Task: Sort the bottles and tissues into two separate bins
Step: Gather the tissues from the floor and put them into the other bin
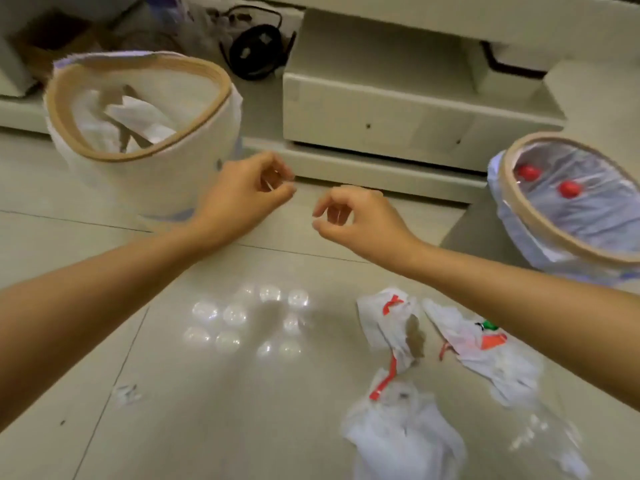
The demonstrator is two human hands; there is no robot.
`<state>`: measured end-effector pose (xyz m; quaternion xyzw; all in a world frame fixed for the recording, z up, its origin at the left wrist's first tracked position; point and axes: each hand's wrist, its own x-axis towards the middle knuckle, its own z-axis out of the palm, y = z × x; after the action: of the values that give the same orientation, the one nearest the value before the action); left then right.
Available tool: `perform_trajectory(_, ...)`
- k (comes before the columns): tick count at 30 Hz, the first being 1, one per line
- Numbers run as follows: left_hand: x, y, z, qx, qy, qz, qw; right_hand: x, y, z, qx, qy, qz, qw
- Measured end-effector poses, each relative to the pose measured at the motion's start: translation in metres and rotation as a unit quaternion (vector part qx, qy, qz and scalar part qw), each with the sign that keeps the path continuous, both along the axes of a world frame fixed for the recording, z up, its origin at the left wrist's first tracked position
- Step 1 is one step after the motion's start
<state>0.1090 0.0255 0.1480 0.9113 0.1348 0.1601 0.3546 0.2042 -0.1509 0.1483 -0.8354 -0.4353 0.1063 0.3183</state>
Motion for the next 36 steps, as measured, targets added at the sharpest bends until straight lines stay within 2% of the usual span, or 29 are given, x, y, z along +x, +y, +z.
perform_trajectory(3,0.009,-0.031,-0.017,0.031,0.082,-0.038,0.995,0.003,-0.064,-0.021,-0.055,0.017,-0.006,0.998)
perform_trajectory(6,0.019,-0.06,-0.034,0.039,0.125,-0.068,0.989,0.008,-0.116,-0.053,-0.106,0.034,-0.033,0.993)
perform_trajectory(10,0.034,-0.097,-0.07,0.062,0.205,-0.098,0.972,0.012,-0.165,-0.096,-0.127,0.046,-0.095,0.986)
perform_trajectory(15,0.043,-0.135,-0.131,0.085,0.348,-0.136,0.924,0.014,-0.205,-0.14,-0.168,0.046,-0.118,0.978)
perform_trajectory(18,0.049,-0.16,-0.164,0.056,0.412,-0.143,0.898,0.014,-0.227,-0.162,-0.193,0.082,-0.145,0.967)
perform_trajectory(25,0.072,-0.202,-0.19,-0.055,0.382,-0.05,0.921,-0.001,-0.238,-0.196,-0.136,0.225,-0.208,0.942)
perform_trajectory(30,0.082,-0.22,-0.193,-0.209,0.391,-0.025,0.896,-0.004,-0.225,-0.209,-0.051,0.277,-0.232,0.931)
perform_trajectory(33,0.082,-0.229,-0.192,-0.233,0.401,-0.041,0.885,-0.003,-0.219,-0.212,-0.027,0.305,-0.242,0.921)
perform_trajectory(36,0.08,-0.237,-0.192,-0.231,0.391,-0.046,0.889,-0.003,-0.215,-0.214,0.0,0.322,-0.247,0.914)
